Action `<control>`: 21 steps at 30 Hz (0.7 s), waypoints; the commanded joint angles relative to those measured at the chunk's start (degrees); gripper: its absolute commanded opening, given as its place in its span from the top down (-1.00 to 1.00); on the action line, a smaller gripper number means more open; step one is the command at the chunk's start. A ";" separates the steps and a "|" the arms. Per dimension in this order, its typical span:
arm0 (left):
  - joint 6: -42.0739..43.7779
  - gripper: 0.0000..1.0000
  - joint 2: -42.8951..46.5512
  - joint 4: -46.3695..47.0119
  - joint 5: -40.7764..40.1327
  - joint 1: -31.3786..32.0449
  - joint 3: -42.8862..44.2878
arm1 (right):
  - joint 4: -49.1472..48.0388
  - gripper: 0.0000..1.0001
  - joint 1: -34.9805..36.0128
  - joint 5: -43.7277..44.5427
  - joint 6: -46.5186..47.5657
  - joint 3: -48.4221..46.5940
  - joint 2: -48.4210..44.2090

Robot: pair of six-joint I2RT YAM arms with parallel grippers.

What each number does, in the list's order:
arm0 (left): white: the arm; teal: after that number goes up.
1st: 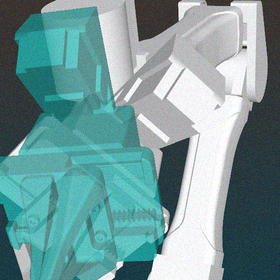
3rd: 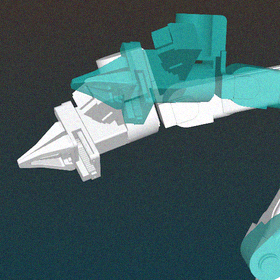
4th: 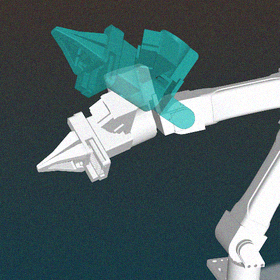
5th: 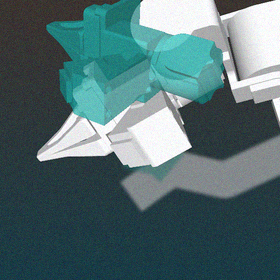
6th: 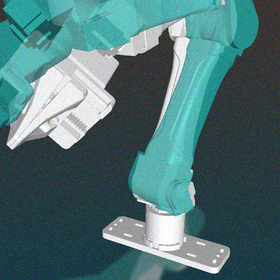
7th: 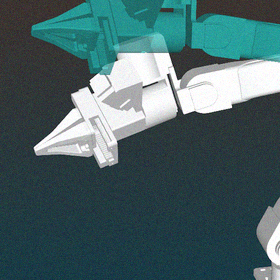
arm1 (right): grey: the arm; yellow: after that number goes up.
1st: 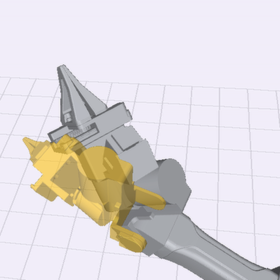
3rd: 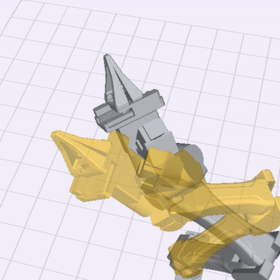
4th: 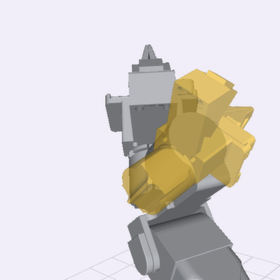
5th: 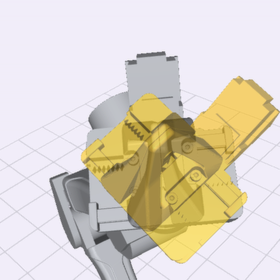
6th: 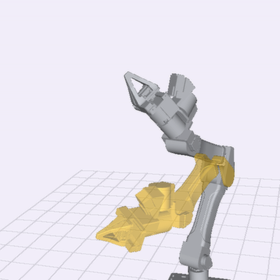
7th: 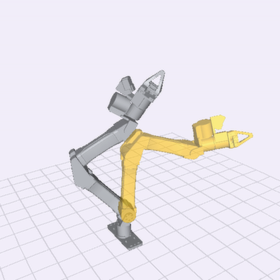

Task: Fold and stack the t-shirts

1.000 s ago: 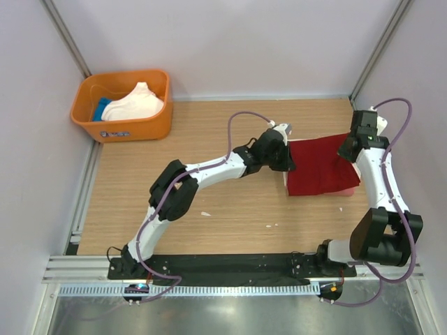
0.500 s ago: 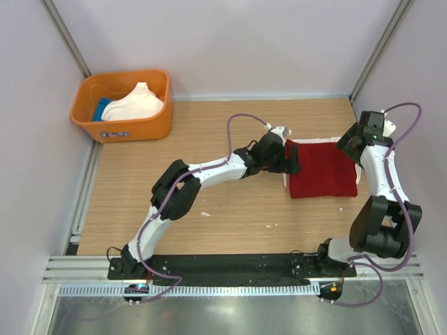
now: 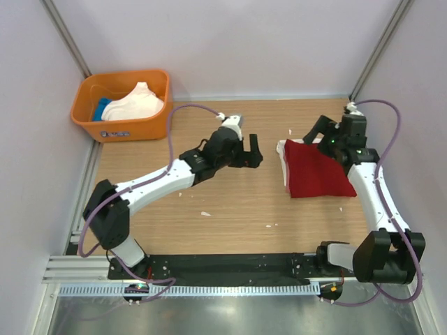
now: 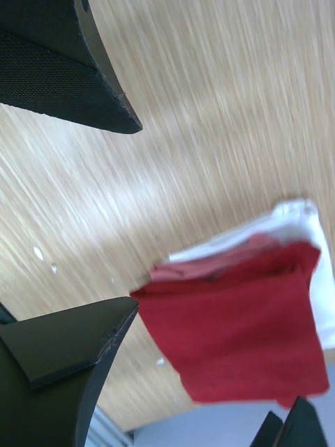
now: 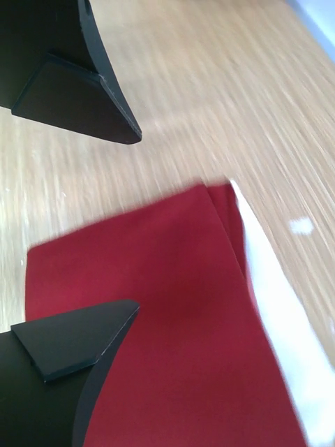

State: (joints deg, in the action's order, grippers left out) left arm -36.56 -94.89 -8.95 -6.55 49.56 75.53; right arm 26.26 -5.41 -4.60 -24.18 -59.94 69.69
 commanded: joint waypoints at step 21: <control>-1.77 -1.00 35.47 4.12 -8.57 -15.89 -41.86 | -14.14 -0.99 25.79 7.38 0.54 -3.42 30.58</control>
State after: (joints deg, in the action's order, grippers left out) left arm -38.13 -61.69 -8.21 -13.15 34.30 34.00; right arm 13.72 18.68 -3.18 -23.31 -59.94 99.35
